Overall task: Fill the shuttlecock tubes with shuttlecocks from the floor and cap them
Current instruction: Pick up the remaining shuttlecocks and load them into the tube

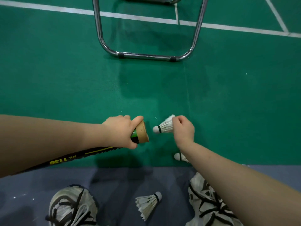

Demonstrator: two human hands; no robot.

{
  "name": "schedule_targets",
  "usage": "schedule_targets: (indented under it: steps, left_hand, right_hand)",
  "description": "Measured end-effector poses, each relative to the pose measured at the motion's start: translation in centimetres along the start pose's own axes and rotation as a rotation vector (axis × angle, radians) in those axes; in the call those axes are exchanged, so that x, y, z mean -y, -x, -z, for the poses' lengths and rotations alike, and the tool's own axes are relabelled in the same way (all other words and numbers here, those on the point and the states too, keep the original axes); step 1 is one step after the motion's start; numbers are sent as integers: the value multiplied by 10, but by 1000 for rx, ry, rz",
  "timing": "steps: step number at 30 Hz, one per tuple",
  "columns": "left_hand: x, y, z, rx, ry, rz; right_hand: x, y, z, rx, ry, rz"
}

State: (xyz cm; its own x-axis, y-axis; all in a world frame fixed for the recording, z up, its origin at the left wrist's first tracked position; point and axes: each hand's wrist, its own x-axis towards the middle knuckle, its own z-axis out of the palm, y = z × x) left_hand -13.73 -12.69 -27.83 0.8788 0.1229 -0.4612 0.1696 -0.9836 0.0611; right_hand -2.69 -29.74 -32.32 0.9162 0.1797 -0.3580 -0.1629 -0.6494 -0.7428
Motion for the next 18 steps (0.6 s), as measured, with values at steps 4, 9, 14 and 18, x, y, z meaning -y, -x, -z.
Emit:
schedule_targets:
  steps: [4,9,14,18]
  left_hand:
    - [3,-2,6,1,73,27]
    - [3,-6,18,-28,143,58]
    - [0,-3,20,-53,109,21]
    - [-15,-2,18,-56,81,-105]
  right_hand:
    - [34,20,-2,-8,-127,267]
    - [51,32,-18,385,-175,116]
    - [58,29,-24,801,-169,-99]
    - [56,24,-8,1223,-273,-171]
